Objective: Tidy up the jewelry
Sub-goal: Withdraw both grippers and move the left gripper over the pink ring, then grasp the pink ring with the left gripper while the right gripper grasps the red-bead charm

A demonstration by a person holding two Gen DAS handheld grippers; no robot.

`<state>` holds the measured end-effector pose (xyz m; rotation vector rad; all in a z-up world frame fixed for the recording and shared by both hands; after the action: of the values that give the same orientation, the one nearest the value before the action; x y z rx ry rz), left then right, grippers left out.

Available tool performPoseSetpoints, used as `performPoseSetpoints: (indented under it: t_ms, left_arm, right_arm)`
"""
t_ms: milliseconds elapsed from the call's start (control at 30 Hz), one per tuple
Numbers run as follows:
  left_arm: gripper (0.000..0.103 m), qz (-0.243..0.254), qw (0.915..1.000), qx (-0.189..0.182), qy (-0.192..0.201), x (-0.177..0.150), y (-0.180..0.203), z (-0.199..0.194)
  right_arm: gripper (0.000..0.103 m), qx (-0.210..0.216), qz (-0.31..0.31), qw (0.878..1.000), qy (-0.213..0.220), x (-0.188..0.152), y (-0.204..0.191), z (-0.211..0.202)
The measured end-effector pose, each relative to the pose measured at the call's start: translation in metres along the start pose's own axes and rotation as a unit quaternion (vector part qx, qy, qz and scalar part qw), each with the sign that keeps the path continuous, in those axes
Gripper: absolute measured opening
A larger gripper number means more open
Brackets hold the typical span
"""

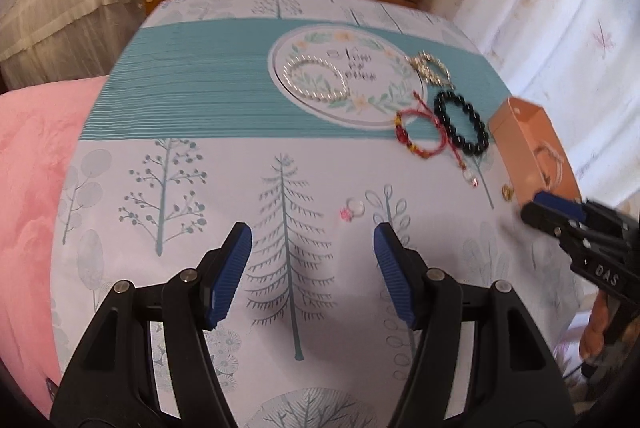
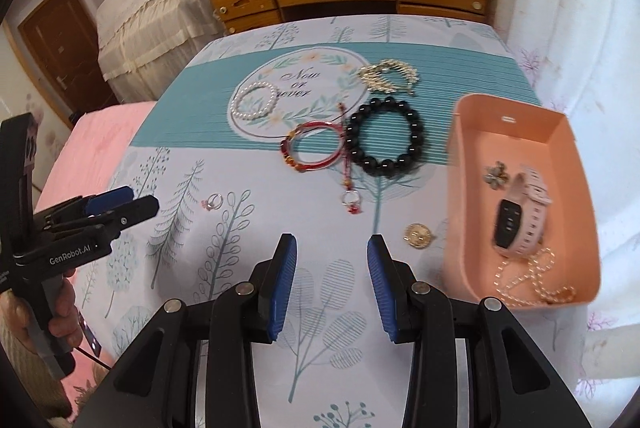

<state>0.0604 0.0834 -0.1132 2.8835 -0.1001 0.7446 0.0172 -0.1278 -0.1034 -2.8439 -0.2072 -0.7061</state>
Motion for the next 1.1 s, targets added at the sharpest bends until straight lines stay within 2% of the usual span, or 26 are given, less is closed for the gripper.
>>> performPoseSetpoints:
  t_ms: [233,433,600,767,1100]
  left_arm:
    - [0.061,0.064,0.9977,-0.011,-0.021,-0.003,0.01,0.02]
    - [0.061,0.107,0.9925,-0.044,-0.039,-0.001,0.023,0.043]
    - [0.061,0.145,0.9866,-0.057,-0.049,0.0,0.034,0.057]
    - [0.045,0.167,0.9827,-0.059,-0.052,0.004,0.038,0.064]
    - [0.037,0.181,0.9799,-0.066,-0.053,0.007,0.036,0.067]
  right_arm:
    - [0.037,0.003,-0.029,1.0,-0.004,0.006,-0.002,0.031]
    - [0.036,0.002,-0.035,0.999,-0.015,0.011,0.01,0.056]
    - [0.029,0.003,-0.038,0.999,-0.018,0.014,0.016,0.071]
    - [0.025,0.001,-0.048,0.999,-0.023,0.016,0.015,0.085]
    - [0.024,0.003,-0.056,0.998,-0.015,0.023,0.015,0.089]
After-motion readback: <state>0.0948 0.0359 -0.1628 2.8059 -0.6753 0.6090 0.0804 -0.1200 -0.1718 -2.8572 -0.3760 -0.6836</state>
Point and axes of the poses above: each gripper's, at about its wrist camera, not at the fingertips, and z roughly the way its jaws point, y to its right, x to its top, the point moved 8 cm from there along z, roughly the way its jaws point
